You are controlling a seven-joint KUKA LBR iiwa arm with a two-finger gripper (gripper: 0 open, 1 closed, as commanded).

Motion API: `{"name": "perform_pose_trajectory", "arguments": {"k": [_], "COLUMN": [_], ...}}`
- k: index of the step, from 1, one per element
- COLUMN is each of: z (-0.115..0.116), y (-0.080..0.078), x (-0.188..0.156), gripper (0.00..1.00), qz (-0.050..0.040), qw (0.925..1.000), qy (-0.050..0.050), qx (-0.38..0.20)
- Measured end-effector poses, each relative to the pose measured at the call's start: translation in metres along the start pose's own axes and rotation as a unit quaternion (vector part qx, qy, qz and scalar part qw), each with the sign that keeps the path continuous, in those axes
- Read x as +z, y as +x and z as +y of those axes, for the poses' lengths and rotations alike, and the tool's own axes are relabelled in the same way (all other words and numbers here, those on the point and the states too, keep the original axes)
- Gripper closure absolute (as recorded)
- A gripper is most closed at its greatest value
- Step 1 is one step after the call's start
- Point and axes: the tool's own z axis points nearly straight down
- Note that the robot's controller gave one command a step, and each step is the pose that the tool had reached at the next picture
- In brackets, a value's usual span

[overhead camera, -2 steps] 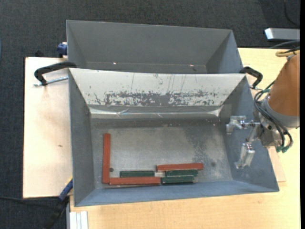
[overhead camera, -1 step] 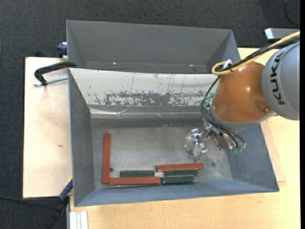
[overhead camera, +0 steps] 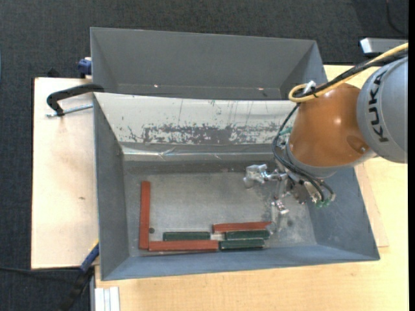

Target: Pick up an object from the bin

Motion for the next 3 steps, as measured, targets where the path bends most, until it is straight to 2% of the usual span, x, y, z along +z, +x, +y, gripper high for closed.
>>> {"name": "perform_pose_trajectory", "arguments": {"k": [1, 2, 3], "z": [0.0, 0.001, 0.005], "y": [0.0, 0.004, 0.012], "x": [0.0, 0.023, 0.049], "gripper": [0.0, 0.0, 0.0], "qz": [0.0, -0.0039, 0.0019], "qw": [1.0, 0.9992, 0.9989], "qy": [0.0, 0.001, -0.001], "qx": [0.0, 0.039, 0.047]}}
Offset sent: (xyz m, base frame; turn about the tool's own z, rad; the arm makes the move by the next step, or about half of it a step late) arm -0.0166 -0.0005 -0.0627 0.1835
